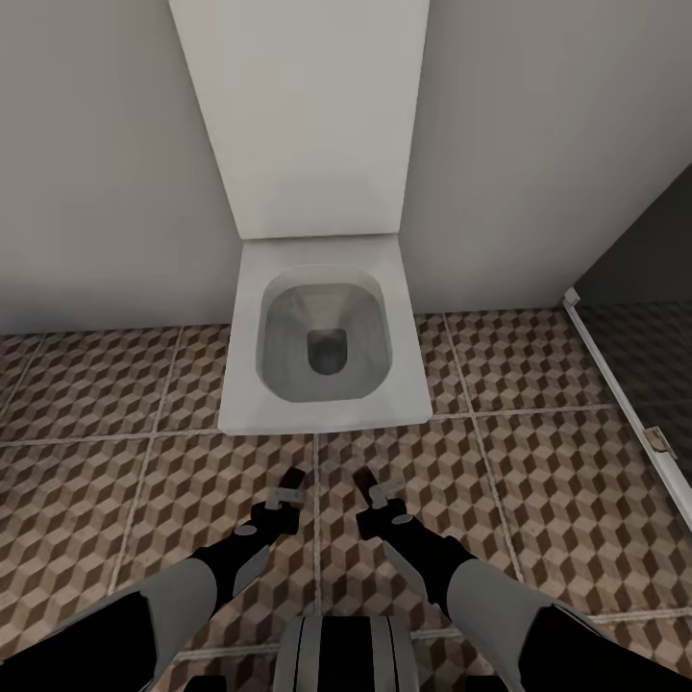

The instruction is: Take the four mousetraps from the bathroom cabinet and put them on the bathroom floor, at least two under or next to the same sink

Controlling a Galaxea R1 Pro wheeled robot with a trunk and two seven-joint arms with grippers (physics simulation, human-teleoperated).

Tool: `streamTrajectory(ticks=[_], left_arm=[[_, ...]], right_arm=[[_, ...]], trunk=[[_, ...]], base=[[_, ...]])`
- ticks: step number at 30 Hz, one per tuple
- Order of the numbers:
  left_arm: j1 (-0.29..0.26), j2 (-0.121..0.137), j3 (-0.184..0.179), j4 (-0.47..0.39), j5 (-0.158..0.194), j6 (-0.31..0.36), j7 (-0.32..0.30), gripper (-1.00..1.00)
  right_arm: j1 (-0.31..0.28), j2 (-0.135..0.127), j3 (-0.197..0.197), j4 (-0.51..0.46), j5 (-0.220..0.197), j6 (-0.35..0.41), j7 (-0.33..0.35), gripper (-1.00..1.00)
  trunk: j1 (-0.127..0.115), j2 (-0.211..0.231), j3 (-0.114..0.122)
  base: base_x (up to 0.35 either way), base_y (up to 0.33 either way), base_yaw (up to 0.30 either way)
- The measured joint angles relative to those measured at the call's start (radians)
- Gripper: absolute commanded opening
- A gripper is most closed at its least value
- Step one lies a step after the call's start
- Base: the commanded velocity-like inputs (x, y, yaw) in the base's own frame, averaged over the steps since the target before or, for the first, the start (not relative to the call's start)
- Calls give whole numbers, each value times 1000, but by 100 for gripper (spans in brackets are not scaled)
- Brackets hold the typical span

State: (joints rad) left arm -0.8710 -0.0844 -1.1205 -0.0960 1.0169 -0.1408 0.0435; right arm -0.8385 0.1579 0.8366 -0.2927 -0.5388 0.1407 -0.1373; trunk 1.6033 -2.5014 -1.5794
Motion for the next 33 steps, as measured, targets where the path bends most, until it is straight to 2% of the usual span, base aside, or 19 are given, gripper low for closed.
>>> streamTrajectory(ticks=[23, 30, 33], left_arm=[[0, 0, 0, -1, 0, 0, 0, -100], [0, 0, 0, 0, 0, 0, 0, -100], [0, 0, 0, -1, 0, 0, 0, -100]], right_arm=[[0, 1, 0, -1, -1, -2, 0, -100], [0, 1, 0, -1, -1, -3, 0, -100], [0, 1, 0, -1, -1, -3, 0, -100]], trunk=[[0, 0, 0], [3, -2, -27], [3, -2, -27]], base=[[0, 0, 0], [0, 0, 0], [0, 0, 0]])
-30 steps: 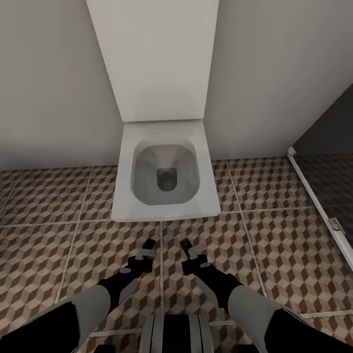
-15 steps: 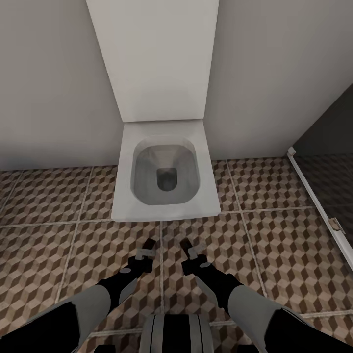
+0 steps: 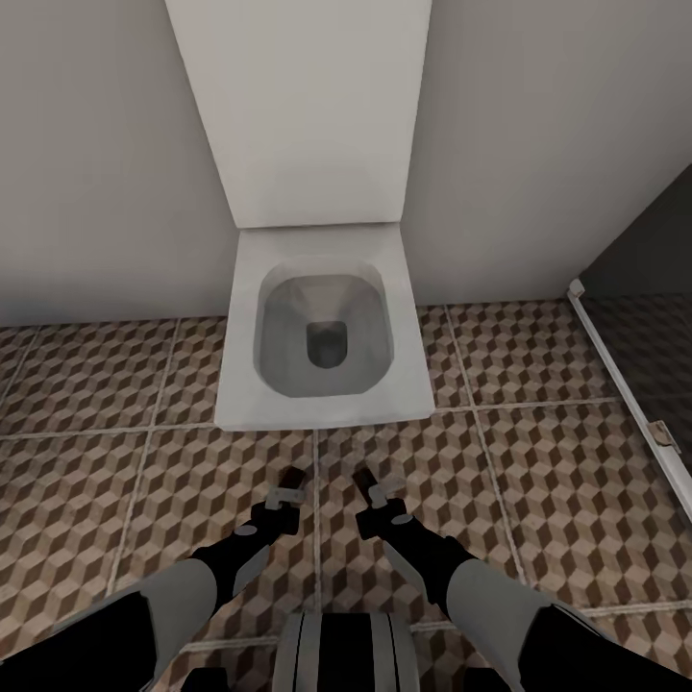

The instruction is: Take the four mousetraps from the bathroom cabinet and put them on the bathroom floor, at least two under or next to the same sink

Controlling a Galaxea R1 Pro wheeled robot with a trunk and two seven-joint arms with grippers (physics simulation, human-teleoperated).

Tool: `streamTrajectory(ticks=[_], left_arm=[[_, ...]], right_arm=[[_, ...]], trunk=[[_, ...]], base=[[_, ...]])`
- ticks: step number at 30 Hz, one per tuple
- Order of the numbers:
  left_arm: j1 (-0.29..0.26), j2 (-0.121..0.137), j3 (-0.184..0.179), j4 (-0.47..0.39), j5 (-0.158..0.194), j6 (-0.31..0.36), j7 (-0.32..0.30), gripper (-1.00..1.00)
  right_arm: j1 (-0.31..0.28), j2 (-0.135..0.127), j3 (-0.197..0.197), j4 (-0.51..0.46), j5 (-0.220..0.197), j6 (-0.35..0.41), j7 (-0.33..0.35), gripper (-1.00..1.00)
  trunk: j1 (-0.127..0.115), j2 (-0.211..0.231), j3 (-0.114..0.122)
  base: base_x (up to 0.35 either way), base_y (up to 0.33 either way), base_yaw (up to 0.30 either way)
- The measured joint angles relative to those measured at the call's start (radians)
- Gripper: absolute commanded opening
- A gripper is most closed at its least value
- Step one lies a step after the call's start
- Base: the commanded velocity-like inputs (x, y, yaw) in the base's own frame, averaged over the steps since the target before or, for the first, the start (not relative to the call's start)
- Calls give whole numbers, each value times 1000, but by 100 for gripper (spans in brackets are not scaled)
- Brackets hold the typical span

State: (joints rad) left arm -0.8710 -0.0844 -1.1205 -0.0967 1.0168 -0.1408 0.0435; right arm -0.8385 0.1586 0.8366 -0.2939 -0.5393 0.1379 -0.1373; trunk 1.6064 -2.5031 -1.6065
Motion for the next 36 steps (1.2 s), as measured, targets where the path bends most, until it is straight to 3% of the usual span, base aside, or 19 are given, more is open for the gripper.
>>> streamTrajectory(ticks=[19, 36], left_arm=[[0, 0, 0, -1, 0, 0, 0, -100], [1, -1, 0, -1, 0, 0, 0, -100]], right_arm=[[0, 0, 0, 0, 0, 0, 0, -100], [0, 0, 0, 0, 0, 0, 0, -100]], trunk=[[0, 0, 0], [0, 0, 0]], base=[[1, 0, 0], [148, 0, 0]])
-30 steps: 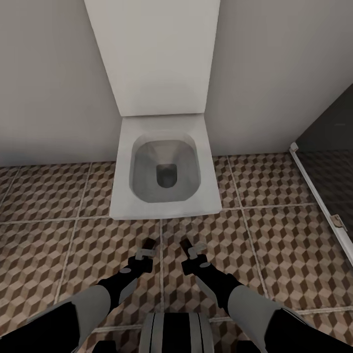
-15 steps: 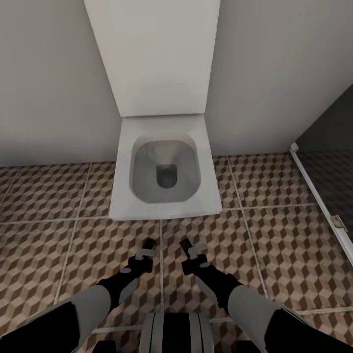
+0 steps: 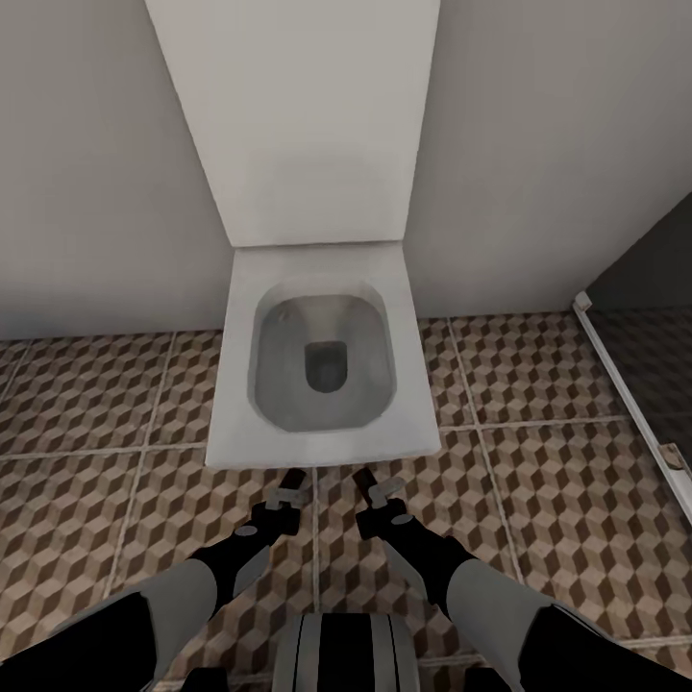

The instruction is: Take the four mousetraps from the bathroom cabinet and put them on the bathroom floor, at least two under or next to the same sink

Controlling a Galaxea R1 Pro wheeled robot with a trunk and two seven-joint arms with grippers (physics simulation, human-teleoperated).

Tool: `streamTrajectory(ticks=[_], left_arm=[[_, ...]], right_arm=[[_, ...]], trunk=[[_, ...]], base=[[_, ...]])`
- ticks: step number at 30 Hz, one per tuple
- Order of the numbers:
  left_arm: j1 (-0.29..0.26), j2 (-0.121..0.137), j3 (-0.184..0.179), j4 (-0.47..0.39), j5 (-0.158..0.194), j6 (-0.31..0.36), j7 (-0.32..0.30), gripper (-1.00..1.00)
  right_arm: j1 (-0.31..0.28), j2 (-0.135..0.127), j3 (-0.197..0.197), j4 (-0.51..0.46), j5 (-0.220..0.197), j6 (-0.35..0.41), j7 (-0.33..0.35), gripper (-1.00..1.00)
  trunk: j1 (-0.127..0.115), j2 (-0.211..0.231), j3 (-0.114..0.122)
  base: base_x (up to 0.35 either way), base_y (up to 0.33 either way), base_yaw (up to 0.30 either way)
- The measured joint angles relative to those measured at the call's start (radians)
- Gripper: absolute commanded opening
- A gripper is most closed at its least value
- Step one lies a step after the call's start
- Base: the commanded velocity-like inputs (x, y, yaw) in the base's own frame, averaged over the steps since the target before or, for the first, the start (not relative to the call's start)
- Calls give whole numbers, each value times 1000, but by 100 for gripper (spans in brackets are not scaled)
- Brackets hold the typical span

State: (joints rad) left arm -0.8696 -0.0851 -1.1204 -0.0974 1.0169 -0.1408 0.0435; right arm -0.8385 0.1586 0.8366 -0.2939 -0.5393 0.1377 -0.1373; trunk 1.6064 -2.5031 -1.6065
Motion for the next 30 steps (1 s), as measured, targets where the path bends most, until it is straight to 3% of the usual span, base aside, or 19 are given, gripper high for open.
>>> streamTrajectory(ticks=[30], left_arm=[[0, 1, 0, 1, 0, 0, 0, -100]], right_arm=[[0, 0, 0, 0, 0, -1, 0, -100]], trunk=[[0, 0, 0]], base=[[1, 21, 0]])
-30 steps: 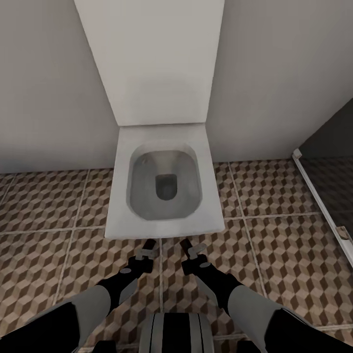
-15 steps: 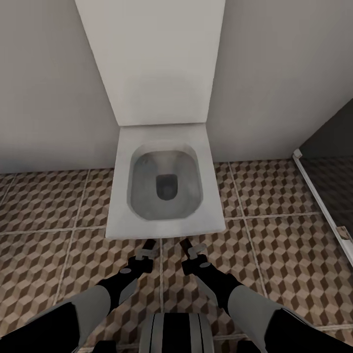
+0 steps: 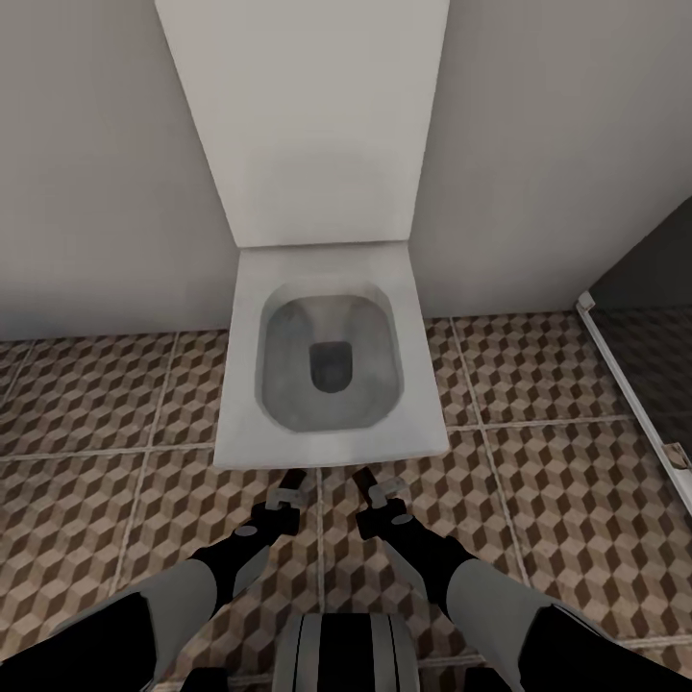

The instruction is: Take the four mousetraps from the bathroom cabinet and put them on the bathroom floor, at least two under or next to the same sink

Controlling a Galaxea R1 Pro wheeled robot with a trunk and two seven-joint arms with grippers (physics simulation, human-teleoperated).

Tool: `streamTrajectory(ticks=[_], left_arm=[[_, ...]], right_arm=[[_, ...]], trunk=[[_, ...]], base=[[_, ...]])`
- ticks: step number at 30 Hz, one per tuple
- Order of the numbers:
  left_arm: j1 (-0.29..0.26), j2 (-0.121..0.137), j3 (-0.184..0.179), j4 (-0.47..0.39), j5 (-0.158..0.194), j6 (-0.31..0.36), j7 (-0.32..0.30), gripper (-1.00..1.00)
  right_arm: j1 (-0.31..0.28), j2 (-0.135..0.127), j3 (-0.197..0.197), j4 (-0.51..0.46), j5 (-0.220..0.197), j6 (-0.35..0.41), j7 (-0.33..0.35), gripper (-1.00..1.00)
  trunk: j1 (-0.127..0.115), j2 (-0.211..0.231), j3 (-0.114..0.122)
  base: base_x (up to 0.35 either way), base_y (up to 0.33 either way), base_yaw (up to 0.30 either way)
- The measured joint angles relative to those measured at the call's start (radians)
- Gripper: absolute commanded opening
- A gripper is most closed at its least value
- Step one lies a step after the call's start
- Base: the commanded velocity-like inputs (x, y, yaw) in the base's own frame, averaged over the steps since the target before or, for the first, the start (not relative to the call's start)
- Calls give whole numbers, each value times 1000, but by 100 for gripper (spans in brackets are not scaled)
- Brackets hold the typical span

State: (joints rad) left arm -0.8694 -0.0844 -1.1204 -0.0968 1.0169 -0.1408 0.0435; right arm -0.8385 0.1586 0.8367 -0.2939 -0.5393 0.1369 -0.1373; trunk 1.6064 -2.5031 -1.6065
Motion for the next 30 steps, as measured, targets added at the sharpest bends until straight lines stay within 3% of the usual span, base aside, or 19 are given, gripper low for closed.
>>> streamTrajectory(ticks=[11, 12, 30], left_arm=[[0, 0, 0, 1, 0, 0, 0, -100], [0, 0, 0, 1, 0, 0, 0, -100], [0, 0, 0, 0, 0, 0, 0, -100]], right_arm=[[0, 1, 1, 0, 0, 1, 0, -100], [0, 1, 1, 0, 0, 0, 0, 100], [0, 1, 2, 0, -1, 0, -1, 100]], trunk=[[0, 0, 0], [0, 0, 0], [0, 0, 0]], base=[[0, 0, 0], [0, 0, 0], [0, 0, 0]])
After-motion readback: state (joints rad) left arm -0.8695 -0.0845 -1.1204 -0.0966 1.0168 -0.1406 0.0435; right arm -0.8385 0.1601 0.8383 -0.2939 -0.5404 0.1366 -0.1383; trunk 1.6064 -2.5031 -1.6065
